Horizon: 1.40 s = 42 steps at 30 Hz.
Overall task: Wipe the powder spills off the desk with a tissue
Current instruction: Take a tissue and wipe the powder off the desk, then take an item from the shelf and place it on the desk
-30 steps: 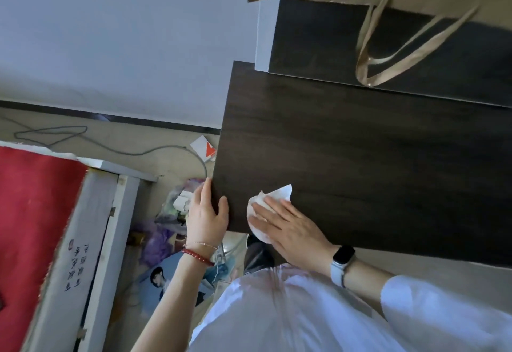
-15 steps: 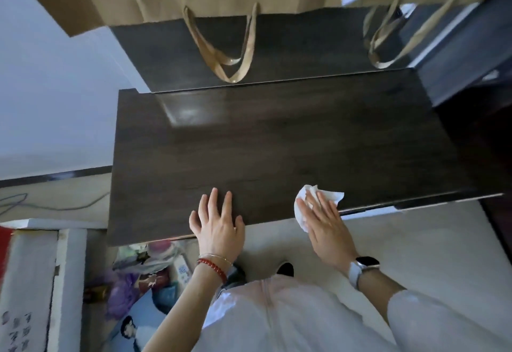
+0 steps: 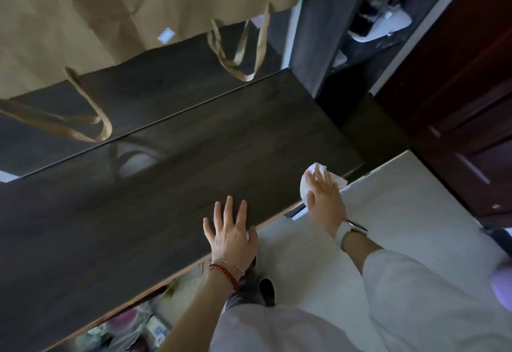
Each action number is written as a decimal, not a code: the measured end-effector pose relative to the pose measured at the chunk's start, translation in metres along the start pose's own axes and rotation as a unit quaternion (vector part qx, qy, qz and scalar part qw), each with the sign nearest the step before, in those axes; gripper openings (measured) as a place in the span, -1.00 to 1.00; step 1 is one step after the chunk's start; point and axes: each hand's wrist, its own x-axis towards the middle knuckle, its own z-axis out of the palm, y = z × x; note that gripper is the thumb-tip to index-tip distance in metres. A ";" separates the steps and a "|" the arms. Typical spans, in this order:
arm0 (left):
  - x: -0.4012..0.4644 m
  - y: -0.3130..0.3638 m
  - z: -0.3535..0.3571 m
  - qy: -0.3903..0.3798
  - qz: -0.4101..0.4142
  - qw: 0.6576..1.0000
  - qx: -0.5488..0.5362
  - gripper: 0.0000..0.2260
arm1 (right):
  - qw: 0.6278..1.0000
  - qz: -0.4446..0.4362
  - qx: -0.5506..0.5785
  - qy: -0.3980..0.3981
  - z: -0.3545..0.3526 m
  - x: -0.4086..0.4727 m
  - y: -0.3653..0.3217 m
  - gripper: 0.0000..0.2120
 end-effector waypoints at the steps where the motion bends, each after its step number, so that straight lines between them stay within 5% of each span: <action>1: 0.008 0.008 -0.001 -0.004 0.013 1.000 0.001 -0.48 | 1.000 0.013 -0.005 0.002 -0.002 0.005 0.006 -0.53; 11: 0.096 0.092 -0.027 -0.033 0.104 0.993 -0.039 -0.56 | 0.988 0.145 0.052 0.020 -0.036 0.059 0.065 -0.54; 17: 0.127 0.176 -0.022 -0.053 0.210 0.970 -0.112 -0.66 | 0.887 0.330 0.311 0.095 -0.077 0.037 0.115 -0.73; 25: 0.095 0.357 0.064 -0.334 0.343 0.864 -0.153 -0.62 | 0.784 0.387 0.431 0.223 -0.109 -0.077 0.223 -0.85; 30: 0.029 0.476 0.138 -0.421 0.402 0.802 -0.134 -0.65 | 0.737 0.417 0.443 0.295 -0.120 -0.155 0.325 -0.73; 38: -0.065 0.645 0.236 -0.351 0.482 0.802 -0.018 -0.69 | 0.602 0.573 0.390 0.397 -0.127 -0.288 0.498 -0.90; 42: -0.084 0.709 0.274 -0.285 0.552 0.777 0.098 -0.67 | 0.583 0.600 0.375 0.399 -0.126 -0.312 0.577 -0.84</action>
